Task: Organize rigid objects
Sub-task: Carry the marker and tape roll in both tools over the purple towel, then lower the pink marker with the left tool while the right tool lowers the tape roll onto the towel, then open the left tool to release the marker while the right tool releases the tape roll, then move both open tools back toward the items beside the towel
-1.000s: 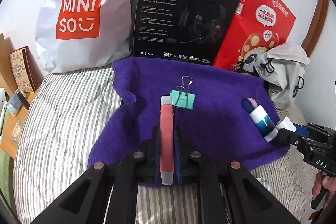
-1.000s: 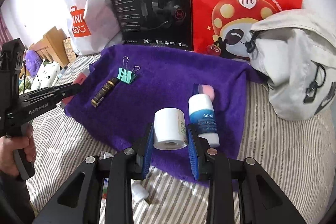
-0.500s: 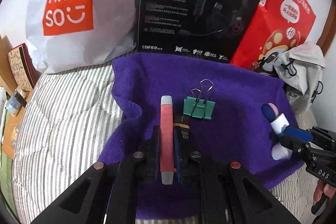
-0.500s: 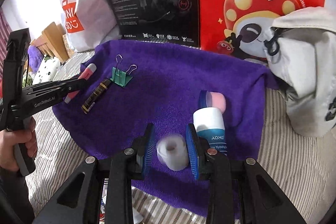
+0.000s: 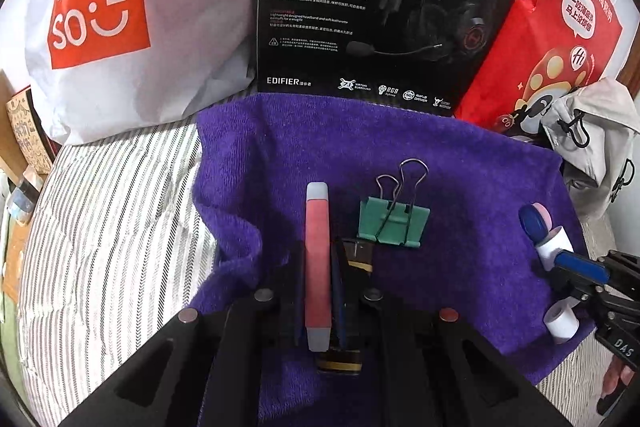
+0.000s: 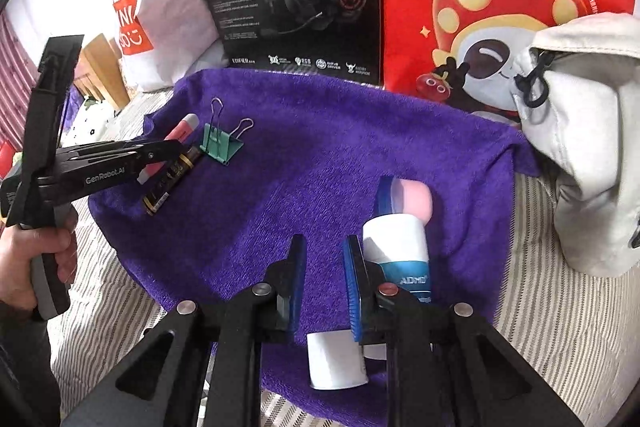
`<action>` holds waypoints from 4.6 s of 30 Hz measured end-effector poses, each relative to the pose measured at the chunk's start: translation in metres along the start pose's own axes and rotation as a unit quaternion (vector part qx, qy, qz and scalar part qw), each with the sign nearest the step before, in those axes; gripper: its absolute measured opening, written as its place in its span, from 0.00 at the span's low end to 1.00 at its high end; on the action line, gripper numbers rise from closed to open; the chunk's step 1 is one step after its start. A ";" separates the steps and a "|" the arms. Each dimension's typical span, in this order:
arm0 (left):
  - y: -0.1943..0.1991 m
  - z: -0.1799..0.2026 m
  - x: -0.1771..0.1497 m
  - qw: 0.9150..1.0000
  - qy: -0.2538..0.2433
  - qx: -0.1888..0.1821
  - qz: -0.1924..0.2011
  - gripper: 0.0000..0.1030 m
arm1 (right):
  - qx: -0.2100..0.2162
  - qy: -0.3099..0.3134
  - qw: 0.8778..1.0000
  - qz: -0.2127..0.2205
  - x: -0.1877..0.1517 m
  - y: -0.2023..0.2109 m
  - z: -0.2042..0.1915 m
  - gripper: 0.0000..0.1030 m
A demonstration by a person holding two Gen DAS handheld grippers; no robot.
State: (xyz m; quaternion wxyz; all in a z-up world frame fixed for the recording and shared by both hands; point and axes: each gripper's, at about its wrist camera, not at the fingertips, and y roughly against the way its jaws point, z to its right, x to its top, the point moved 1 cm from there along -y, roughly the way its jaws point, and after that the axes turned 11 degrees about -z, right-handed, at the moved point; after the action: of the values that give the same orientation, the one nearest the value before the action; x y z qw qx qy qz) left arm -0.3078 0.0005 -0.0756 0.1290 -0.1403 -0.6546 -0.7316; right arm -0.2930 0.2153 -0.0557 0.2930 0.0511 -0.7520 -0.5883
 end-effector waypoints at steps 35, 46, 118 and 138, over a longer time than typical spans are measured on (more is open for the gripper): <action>0.003 0.007 -0.006 1.000 -0.022 -0.016 -0.004 0.12 | -0.012 0.047 0.997 -0.052 -0.030 0.008 0.000 0.24; 0.001 0.000 -0.006 1.000 -0.017 -0.007 -0.005 0.12 | -0.035 0.068 0.994 -0.073 -0.029 -0.006 -0.007 0.29; 0.006 0.003 -0.001 0.999 -0.023 0.019 -0.014 0.35 | 0.021 0.043 0.999 -0.012 0.052 -0.029 -0.017 0.55; 0.057 0.053 -0.086 0.999 -0.037 -0.004 -0.022 0.99 | -0.019 -0.020 1.000 0.015 -0.037 0.044 -0.017 1.00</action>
State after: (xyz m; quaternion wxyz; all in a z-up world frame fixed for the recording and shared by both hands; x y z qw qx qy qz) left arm -0.2046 0.0470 -0.0495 0.0881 -0.1536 -0.6591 -0.7309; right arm -0.2430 0.2298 -0.0273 0.2872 0.0226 -0.7472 -0.5989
